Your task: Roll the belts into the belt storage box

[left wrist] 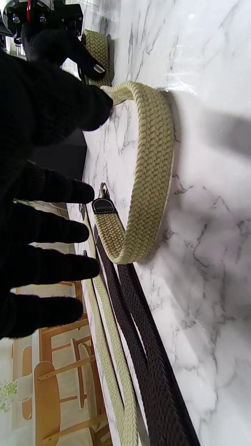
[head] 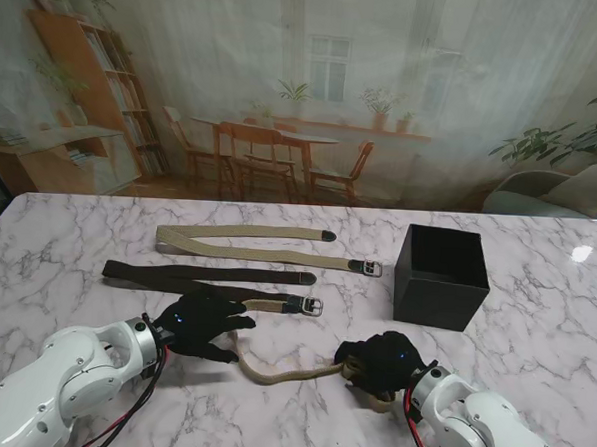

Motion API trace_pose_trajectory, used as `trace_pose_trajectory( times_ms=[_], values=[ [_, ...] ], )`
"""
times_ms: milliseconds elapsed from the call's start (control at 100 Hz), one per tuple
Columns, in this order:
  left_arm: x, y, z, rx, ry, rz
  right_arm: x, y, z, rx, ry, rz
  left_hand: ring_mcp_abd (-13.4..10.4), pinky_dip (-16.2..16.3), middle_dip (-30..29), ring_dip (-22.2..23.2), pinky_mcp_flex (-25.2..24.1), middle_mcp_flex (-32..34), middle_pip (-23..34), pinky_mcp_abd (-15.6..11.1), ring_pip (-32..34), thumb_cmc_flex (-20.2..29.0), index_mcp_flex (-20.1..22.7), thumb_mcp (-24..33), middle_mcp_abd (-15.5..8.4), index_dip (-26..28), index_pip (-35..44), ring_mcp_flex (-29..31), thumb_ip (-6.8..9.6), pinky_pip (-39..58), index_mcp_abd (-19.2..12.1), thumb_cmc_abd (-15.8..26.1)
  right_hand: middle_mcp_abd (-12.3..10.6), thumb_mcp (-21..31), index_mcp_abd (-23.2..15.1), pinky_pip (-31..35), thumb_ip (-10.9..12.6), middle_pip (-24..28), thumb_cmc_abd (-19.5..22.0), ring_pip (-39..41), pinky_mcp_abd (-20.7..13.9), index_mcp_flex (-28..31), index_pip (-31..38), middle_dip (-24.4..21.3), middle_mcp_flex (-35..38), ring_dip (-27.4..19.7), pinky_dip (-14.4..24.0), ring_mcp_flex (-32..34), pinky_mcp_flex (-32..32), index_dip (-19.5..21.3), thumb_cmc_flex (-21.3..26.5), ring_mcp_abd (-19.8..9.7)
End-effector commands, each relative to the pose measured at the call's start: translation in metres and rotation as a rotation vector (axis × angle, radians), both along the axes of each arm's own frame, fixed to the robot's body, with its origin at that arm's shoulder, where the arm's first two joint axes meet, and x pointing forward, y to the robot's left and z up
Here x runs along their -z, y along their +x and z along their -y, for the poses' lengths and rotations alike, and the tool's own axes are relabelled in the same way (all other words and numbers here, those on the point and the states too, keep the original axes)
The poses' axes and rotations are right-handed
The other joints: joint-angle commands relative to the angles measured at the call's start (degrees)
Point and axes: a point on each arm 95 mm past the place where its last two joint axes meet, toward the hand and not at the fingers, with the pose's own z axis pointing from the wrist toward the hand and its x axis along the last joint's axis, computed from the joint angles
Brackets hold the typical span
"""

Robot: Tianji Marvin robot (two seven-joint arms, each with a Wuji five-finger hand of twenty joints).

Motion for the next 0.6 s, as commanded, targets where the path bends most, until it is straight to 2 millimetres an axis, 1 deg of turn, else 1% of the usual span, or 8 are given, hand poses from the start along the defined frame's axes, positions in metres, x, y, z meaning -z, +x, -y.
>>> trace_pose_trajectory(
  times_ms=[0, 90, 250, 350, 460, 510, 560, 590],
  values=[
    [0.0024, -0.0011, 0.0002, -0.004, 0.010, -0.013, 0.0066, -0.0046, 0.0018, 0.013, -0.005, -0.031, 0.6, -0.5, -0.3, -0.5, -0.7, -0.1, -0.5, 2.3, -1.3, 0.5, 1.0, -0.5, 0.5, 0.0, 0.6, 0.0, -1.23, -2.0, 1.1, 1.4, -7.4, 6.6, -8.2, -0.4, 0.9, 0.8, 3.8, -5.2, -1.6, 13.2, 18.3, 0.7, 1.5, -0.1, 1.1, -2.0, -0.8, 6.7, 10.7, -5.3],
    [0.0024, -0.0011, 0.0000, -0.005, 0.010, -0.013, 0.0060, -0.0046, 0.0013, 0.031, 0.010, -0.045, 0.6, -0.5, -0.3, -0.5, -0.8, -0.1, -0.5, 2.2, -1.3, 0.6, 1.0, -0.5, 0.5, 0.0, 0.6, 0.0, -1.23, -2.1, 1.1, 1.5, -7.9, 7.8, -0.1, -0.5, 0.1, -1.1, 1.6, -6.5, -4.1, 11.0, 19.0, -0.1, 2.2, 0.8, 1.3, -2.0, 0.3, 3.4, 9.3, -5.9],
    [0.0024, -0.0013, -0.0003, -0.007, 0.009, -0.012, 0.0074, -0.0046, -0.0001, 0.098, 0.010, -0.013, 0.6, -0.5, -0.3, -0.5, -0.7, 0.0, -0.4, 2.1, -1.3, 0.7, 1.3, -0.5, 0.5, 0.1, 0.8, 0.0, -1.24, -2.1, 1.1, 1.9, -6.8, 7.4, 0.1, 0.5, 0.3, -1.0, 1.9, -5.0, -2.4, 8.3, 16.5, 0.3, 3.6, 1.7, 1.3, -0.3, 2.5, -1.2, 10.4, -4.6],
    [0.0025, -0.0014, -0.0003, -0.008, 0.009, -0.012, 0.0095, -0.0045, -0.0029, 0.171, 0.019, 0.003, 0.6, -0.5, -0.3, -0.5, -0.7, 0.0, -0.4, 2.2, -1.3, 0.9, 1.4, -0.5, 0.5, 0.1, 0.8, 0.0, -1.23, -2.1, 1.2, 2.0, -6.4, 6.1, 3.3, 0.7, 0.4, -1.1, 2.9, -4.5, -2.1, 6.3, 14.9, 0.6, 3.9, 1.6, 1.1, -0.4, 2.4, -4.2, 10.1, -4.1],
    [0.0024, -0.0015, -0.0005, -0.008, 0.009, -0.012, 0.0100, -0.0043, -0.0039, 0.192, 0.021, -0.004, 0.6, -0.5, -0.3, -0.5, -0.7, 0.0, -0.4, 2.2, -1.3, 0.9, 1.4, -0.5, 0.4, 0.1, 0.8, 0.0, -1.23, -2.1, 1.1, 2.1, -5.8, 4.0, 5.7, 0.1, 2.1, -2.7, 5.2, -6.5, -2.4, 0.8, 7.7, 0.0, 2.2, 0.6, 0.4, -2.0, -0.1, -7.8, 4.7, -3.7],
    [0.0023, -0.0016, -0.0007, -0.009, 0.010, -0.011, 0.0096, -0.0048, -0.0038, 0.190, 0.013, -0.015, 0.6, -0.5, -0.3, -0.5, -0.7, 0.0, -0.4, 2.2, -1.3, 1.0, 1.3, -0.5, 0.4, 0.1, 0.8, 0.0, -1.23, -2.1, 1.1, 2.2, -5.8, 4.2, 5.6, -0.4, 4.0, -3.3, 5.9, -7.7, -2.9, -1.0, 5.1, -0.1, 0.3, 0.2, 0.3, -3.5, -1.8, -7.7, 3.0, -3.6],
    [0.0023, -0.0018, -0.0010, -0.010, 0.009, -0.010, 0.0093, -0.0049, -0.0029, 0.177, 0.004, -0.017, 0.6, -0.5, -0.3, -0.5, -0.7, 0.0, -0.4, 2.1, -1.3, 1.1, 1.4, -0.5, 0.4, 0.1, 0.8, 0.1, -1.23, -2.1, 1.2, 2.2, -6.1, 5.0, 5.2, -0.7, 7.7, -3.1, 6.4, -8.5, -3.7, -2.4, 0.4, -0.1, -0.7, 0.4, 0.3, -4.2, -3.0, -1.7, 1.0, -4.1],
    [0.0023, -0.0019, -0.0011, -0.011, 0.009, -0.009, 0.0087, -0.0049, -0.0023, 0.169, -0.003, -0.017, 0.6, -0.5, -0.3, -0.5, -0.7, 0.0, -0.4, 2.3, -1.3, 1.2, 1.3, -0.5, 0.6, 0.1, 0.8, 0.1, -1.22, -2.1, 1.1, 2.2, -6.2, 5.0, 4.7, -1.0, 8.7, -3.2, 6.0, -8.8, -3.8, -3.0, -0.9, -0.2, -1.6, 0.4, 0.3, -4.9, -3.8, 0.5, 0.3, -4.3]
  ],
)
